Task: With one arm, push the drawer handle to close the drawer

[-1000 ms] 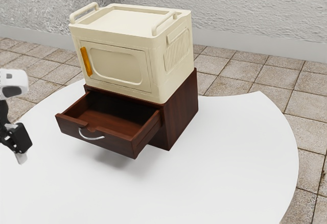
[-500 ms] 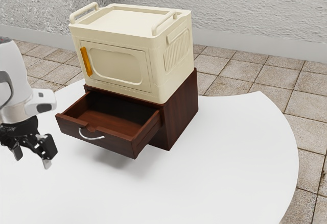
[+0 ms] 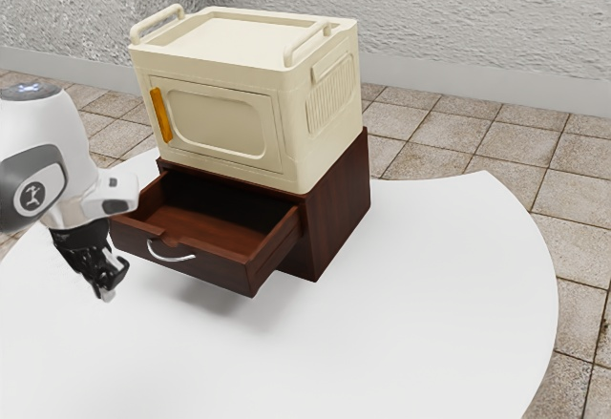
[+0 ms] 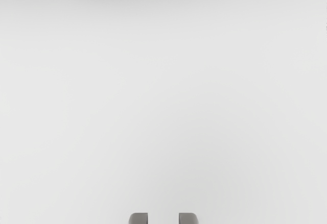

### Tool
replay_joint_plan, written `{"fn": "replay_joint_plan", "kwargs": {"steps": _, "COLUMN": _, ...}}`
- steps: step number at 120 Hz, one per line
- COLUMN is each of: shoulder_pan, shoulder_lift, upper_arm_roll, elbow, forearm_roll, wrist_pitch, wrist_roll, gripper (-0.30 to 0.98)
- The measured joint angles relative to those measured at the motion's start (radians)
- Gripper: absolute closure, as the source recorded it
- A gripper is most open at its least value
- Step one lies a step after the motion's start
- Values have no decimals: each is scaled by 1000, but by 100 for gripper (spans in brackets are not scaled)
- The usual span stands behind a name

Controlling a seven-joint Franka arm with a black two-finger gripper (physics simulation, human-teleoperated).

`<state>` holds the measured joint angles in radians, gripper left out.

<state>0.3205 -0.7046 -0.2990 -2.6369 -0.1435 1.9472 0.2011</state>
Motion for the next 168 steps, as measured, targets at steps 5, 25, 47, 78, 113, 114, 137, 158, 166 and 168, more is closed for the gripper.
{"fn": "replay_joint_plan", "kwargs": {"steps": 5, "shoulder_pan": 1, "shoulder_lift": 12, "upper_arm_roll": 1, "elbow": 4, "forearm_roll": 2, "wrist_pitch": 19, "wrist_roll": 17, "gripper": 72}}
{"fn": "replay_joint_plan", "kwargs": {"steps": 25, "shoulder_pan": 16, "shoulder_lift": 38, "upper_arm_roll": 39, "elbow": 14, "forearm_roll": 14, "wrist_pitch": 67, "wrist_roll": 77, "gripper": 76}}
{"fn": "replay_joint_plan", "kwargs": {"steps": 47, "shoulder_pan": 18, "shoulder_lift": 103, "upper_arm_roll": 44, "elbow": 27, "forearm_roll": 24, "wrist_pitch": 117, "wrist_roll": 127, "gripper": 78}}
{"fn": "replay_joint_plan", "kwargs": {"steps": 78, "shoulder_pan": 17, "shoulder_lift": 198, "upper_arm_roll": 37, "elbow": 96, "forearm_roll": 35, "wrist_pitch": 165, "wrist_roll": 174, "gripper": 78}}
{"fn": "replay_joint_plan", "kwargs": {"steps": 113, "shoulder_pan": 17, "shoulder_lift": 288, "upper_arm_roll": 36, "elbow": 110, "forearm_roll": 55, "wrist_pitch": 215, "wrist_roll": 209, "gripper": 79}}
{"fn": "replay_joint_plan", "kwargs": {"steps": 114, "shoulder_pan": 17, "shoulder_lift": 290, "upper_arm_roll": 36, "elbow": 110, "forearm_roll": 55, "wrist_pitch": 216, "wrist_roll": 209, "gripper": 79}}
{"fn": "replay_joint_plan", "kwargs": {"steps": 137, "shoulder_pan": 18, "shoulder_lift": 339, "upper_arm_roll": 35, "elbow": 129, "forearm_roll": 66, "wrist_pitch": 248, "wrist_roll": 224, "gripper": 79}}
{"fn": "replay_joint_plan", "kwargs": {"steps": 158, "shoulder_pan": 18, "shoulder_lift": 373, "upper_arm_roll": 36, "elbow": 140, "forearm_roll": 68, "wrist_pitch": 287, "wrist_roll": 234, "gripper": 79}}
{"fn": "replay_joint_plan", "kwargs": {"steps": 166, "shoulder_pan": 18, "shoulder_lift": 385, "upper_arm_roll": 35, "elbow": 144, "forearm_roll": 69, "wrist_pitch": 301, "wrist_roll": 237, "gripper": 79}}
{"fn": "replay_joint_plan", "kwargs": {"steps": 168, "shoulder_pan": 18, "shoulder_lift": 388, "upper_arm_roll": 35, "elbow": 145, "forearm_roll": 69, "wrist_pitch": 305, "wrist_roll": 237, "gripper": 79}}
